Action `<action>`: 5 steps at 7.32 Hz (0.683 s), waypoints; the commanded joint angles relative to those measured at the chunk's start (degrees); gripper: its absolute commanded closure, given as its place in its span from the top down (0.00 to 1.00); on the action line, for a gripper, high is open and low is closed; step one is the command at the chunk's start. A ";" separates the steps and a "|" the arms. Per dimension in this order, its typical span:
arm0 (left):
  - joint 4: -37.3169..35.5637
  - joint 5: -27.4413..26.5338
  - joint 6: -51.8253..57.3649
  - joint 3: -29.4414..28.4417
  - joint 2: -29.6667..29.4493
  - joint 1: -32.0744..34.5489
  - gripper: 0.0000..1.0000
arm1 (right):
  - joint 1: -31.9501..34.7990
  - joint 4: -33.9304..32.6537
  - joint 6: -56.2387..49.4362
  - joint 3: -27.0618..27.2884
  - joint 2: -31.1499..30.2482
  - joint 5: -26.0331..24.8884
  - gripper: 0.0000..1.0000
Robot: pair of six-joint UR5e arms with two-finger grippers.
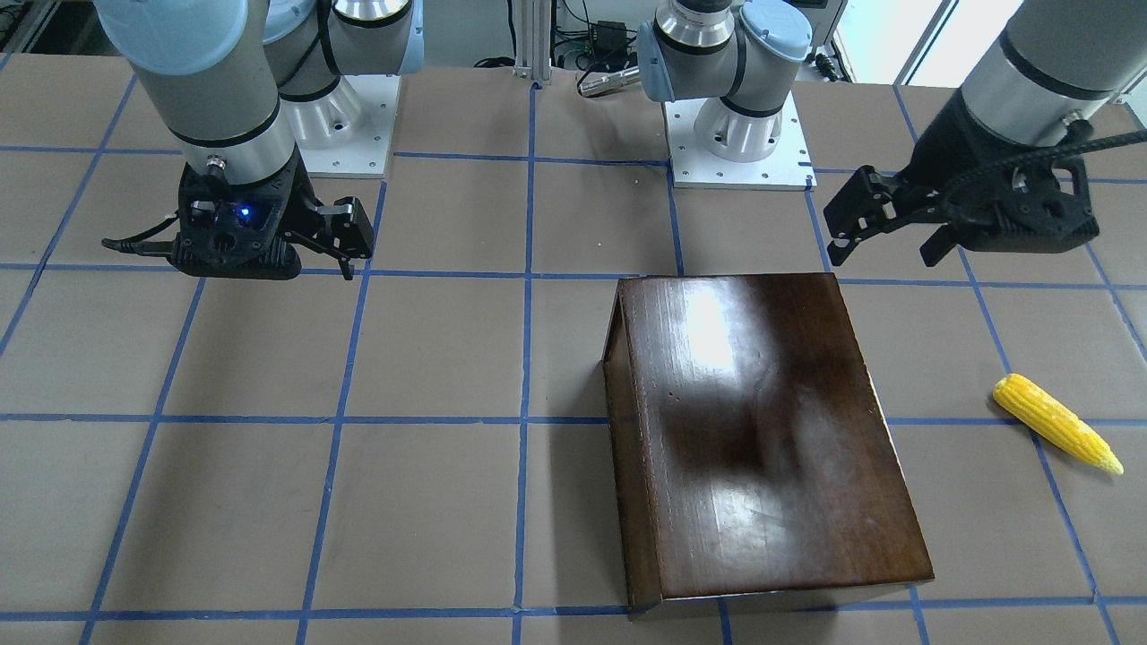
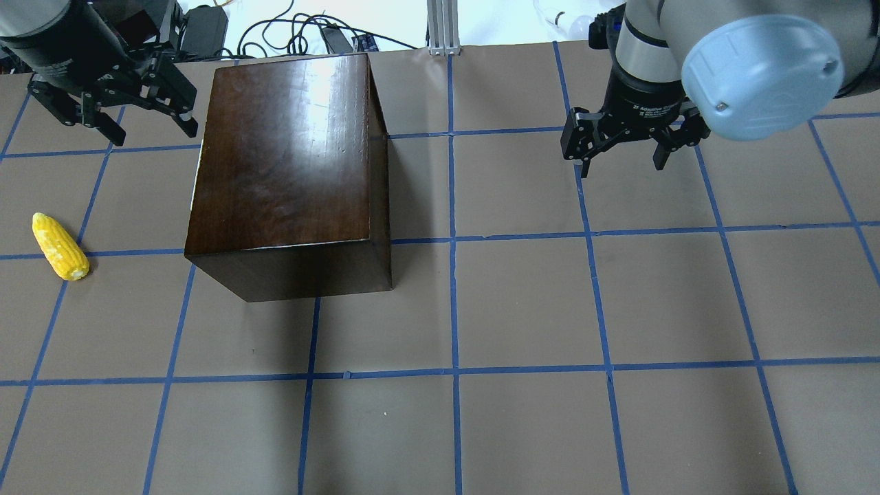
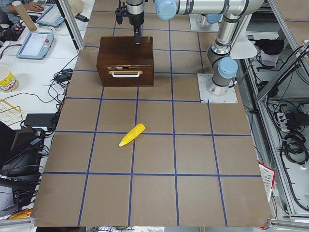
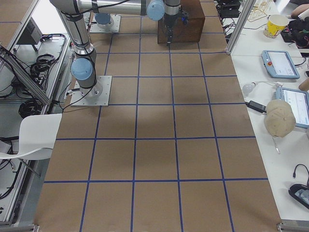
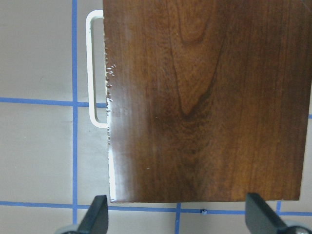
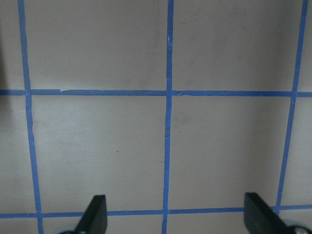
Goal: Open drawer and put corn inside
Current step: 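Lower the left gripper beside the cabinet next to the white drawer handle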
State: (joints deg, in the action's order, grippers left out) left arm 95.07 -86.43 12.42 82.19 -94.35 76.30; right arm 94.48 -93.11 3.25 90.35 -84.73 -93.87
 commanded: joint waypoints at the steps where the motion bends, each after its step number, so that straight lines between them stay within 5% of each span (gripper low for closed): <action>1: -0.06 3.27 6.63 0.60 -1.62 -7.80 1.00 | 0.00 0.03 0.00 0.00 0.00 0.00 1.00; 5: -1.98 8.02 17.43 2.44 -7.15 -14.94 1.00 | 0.00 0.03 0.00 0.00 0.00 0.00 1.00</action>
State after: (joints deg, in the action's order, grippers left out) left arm 94.29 -80.01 26.66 83.69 -99.61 62.96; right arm 94.48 -93.08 3.25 90.35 -84.73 -93.87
